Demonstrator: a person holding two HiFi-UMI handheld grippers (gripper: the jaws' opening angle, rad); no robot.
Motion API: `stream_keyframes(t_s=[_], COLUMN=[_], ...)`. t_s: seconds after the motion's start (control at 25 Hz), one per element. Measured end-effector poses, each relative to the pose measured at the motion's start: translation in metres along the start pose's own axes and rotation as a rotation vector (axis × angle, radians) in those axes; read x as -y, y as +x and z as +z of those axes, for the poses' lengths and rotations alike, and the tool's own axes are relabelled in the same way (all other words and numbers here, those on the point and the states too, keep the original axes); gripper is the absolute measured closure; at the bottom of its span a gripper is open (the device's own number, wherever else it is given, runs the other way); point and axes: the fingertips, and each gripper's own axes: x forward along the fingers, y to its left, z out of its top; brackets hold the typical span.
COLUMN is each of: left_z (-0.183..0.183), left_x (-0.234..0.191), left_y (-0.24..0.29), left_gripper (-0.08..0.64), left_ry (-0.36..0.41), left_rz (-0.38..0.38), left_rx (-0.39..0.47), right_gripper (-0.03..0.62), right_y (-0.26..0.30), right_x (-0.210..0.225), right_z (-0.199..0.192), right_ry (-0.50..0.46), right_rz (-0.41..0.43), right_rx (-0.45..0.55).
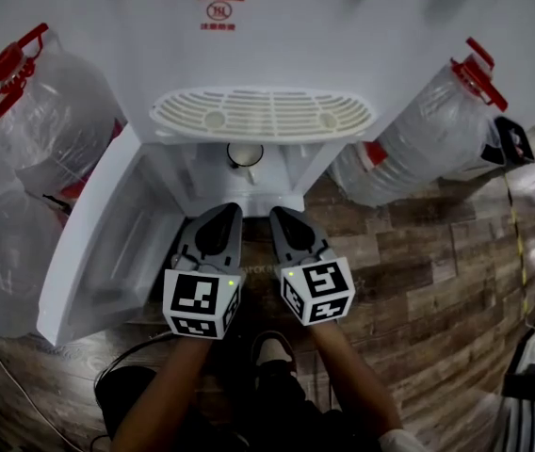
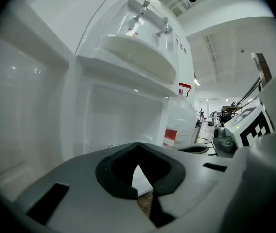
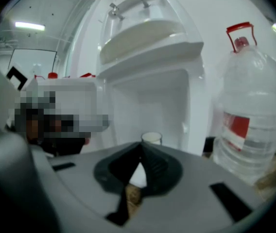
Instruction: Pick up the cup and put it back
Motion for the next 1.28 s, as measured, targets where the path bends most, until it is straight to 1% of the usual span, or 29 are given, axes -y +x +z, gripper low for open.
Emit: stream_keyframes(t_s=[0.2, 0.32, 0.44, 0.6, 0.76, 0.84, 0.96, 1.08, 1.2, 1.28], left_z=[0.027, 0.046, 0.071, 0.109, 0.146, 0.162, 0.183, 0.206, 0.234, 0.259], left_x=[0.008, 0.012, 0.018, 0.022, 0.028, 0.031, 0.033, 0.038, 0.042, 0.046], left_y=[-0.017, -0.026, -0.037, -0.052, -0.060, -0.065, -0.075, -0.087, -0.101, -0.113], left_gripper=[0.553, 0.553, 0.552, 0.553, 0.552, 0.552, 0.552, 0.552, 0.552, 0.552], left_ry=[-0.009, -0.011, -0.012, -0.001, -0.038, -0.045, -0.056, -0.076, -0.111, -0.139], left_rz=[-0.024, -0.044, -0.064, -0.071, -0.120, -0.129, -0.122, -0.116, -0.104, -0.093], left_rx=[0.021, 0.034, 0.067, 0.110, 0.164, 0.181, 0.195, 0.198, 0.182, 0.166], right_gripper=[0.569, 0.569, 0.569, 0.569, 0.569, 0.569, 0.569, 0.569, 0.569, 0.569], right_y=[-0.026, -0.041, -0.056, -0.075, -0.091, -0.099, -0.114, -0.133, -0.152, -0.166], right_x=[-0.007, -0.017, -0.027, -0.037, -0.043, -0.046, -0.048, -0.052, -0.060, -0.067], right_z=[0.035, 0.062, 0.089, 0.128, 0.158, 0.169, 0.188, 0.216, 0.245, 0.270], right_ry=[0.007, -0.011, -0.030, -0.053, -0.090, -0.091, -0.092, -0.091, -0.098, -0.104], right_rz=[0.011, 0.035, 0.065, 0.099, 0.111, 0.116, 0.117, 0.123, 0.139, 0.149], right_rx=[0.030, 0.046, 0.056, 0.086, 0.099, 0.101, 0.111, 0.154, 0.135, 0.124])
